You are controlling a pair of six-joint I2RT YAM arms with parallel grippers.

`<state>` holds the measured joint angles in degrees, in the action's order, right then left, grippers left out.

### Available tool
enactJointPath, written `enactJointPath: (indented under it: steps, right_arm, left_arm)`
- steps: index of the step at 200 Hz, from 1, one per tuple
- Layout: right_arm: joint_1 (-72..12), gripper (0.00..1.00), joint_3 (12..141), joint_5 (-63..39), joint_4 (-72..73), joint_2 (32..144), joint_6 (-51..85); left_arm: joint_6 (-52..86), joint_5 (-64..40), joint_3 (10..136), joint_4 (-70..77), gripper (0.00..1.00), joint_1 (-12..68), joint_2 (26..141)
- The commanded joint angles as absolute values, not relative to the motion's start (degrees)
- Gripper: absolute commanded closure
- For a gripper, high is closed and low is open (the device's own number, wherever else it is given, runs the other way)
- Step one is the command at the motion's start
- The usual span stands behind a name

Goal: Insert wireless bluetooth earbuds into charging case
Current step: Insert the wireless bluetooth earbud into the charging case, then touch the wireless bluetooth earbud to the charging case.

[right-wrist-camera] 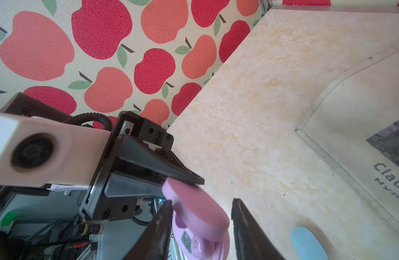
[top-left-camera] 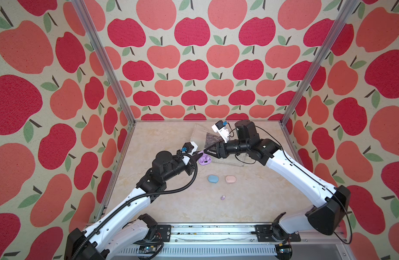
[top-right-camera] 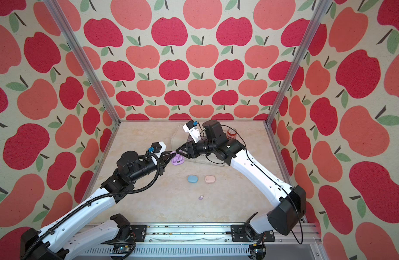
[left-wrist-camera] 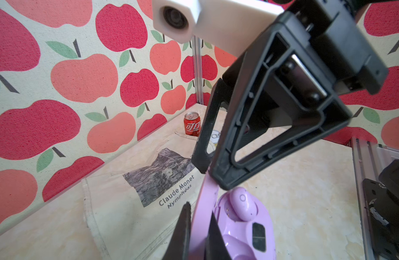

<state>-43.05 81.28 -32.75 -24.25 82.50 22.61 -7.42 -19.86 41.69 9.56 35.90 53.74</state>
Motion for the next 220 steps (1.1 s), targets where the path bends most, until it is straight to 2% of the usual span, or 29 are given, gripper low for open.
enactJointPath:
  steps: [1, 34, 77, 132, 220]
  right_arm:
    - [-42.7, 0.53, 80.7, -30.8, -23.1, 80.4, 22.4]
    - [-42.8, 0.53, 80.4, -29.4, -24.5, 79.1, 22.5]
    - [-42.6, 0.52, 77.8, -20.8, -24.6, 74.7, 24.5]
    - [-45.0, 0.53, 75.8, -27.1, -21.8, 75.3, 29.7]
    - [-47.0, 0.53, 75.6, -27.6, -19.8, 78.6, 30.0]
  left_arm:
    - [-7.0, -20.6, 43.4, 11.1, 1.00, 36.1, 53.9]
    - [-6.9, -17.7, 42.9, 11.2, 1.00, 36.2, 53.4]
    - [-7.0, -14.5, 42.8, 11.6, 1.00, 36.1, 53.1]
    - [-7.6, -12.9, 43.0, 11.5, 1.00, 36.1, 53.3]
    - [-7.6, -13.1, 43.4, 11.2, 1.00, 36.1, 53.0]
